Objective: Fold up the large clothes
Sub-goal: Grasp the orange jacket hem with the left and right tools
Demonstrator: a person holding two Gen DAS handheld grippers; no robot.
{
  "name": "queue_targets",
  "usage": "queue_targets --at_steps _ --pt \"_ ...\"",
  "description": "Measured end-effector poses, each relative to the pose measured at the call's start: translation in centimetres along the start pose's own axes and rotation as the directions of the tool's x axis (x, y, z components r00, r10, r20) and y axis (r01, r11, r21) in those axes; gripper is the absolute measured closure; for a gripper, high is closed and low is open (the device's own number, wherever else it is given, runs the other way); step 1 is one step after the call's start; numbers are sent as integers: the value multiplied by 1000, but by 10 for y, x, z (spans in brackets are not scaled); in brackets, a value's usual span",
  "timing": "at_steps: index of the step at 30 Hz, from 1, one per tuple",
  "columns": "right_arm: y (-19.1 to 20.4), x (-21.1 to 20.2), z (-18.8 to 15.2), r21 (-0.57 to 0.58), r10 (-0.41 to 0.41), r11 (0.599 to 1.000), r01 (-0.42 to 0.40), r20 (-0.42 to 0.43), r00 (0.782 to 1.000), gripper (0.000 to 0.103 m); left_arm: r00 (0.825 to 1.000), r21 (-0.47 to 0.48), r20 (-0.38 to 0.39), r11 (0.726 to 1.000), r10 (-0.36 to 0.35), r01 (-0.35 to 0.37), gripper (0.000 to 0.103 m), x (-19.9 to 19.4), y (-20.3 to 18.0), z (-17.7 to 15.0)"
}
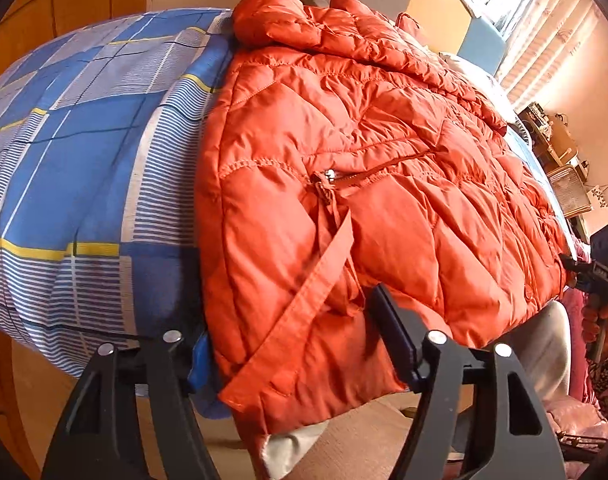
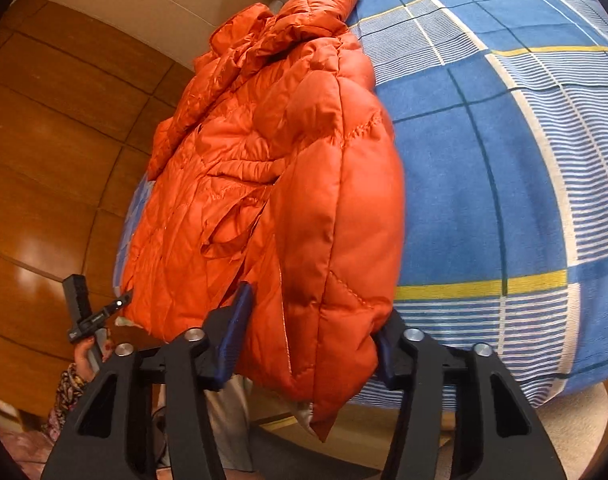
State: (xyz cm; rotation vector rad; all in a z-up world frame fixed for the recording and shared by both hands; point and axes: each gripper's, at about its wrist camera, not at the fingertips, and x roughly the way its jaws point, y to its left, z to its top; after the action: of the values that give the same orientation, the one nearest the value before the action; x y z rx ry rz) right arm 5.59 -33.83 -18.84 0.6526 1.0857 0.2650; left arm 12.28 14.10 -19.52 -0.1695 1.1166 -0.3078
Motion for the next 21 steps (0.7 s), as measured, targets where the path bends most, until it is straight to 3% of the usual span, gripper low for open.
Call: queue_targets --at_steps 1,2,5,8,21 --pt "0 2 0 4 14 1000 -14 -6 1000 68 1000 -4 0 1000 2 -2 44 0 0 0" --pt "1 3 0 6 23 1000 -23 -4 1000 74 1000 0 -5 1000 -1 1 61 0 -3 0" --pt "4 -7 -1 -4 67 998 -67 26 997 85 1000 9 16 1000 -28 27 86 -9 -6 1" --pt "9 -20 -1 -23 82 996 -81 45 996 89 996 -16 48 997 -80 81 92 -24 -5 2" --pt "22 -64 0 -72 155 986 -149 95 983 89 984 2 105 990 -141 142 93 -74 -3 10"
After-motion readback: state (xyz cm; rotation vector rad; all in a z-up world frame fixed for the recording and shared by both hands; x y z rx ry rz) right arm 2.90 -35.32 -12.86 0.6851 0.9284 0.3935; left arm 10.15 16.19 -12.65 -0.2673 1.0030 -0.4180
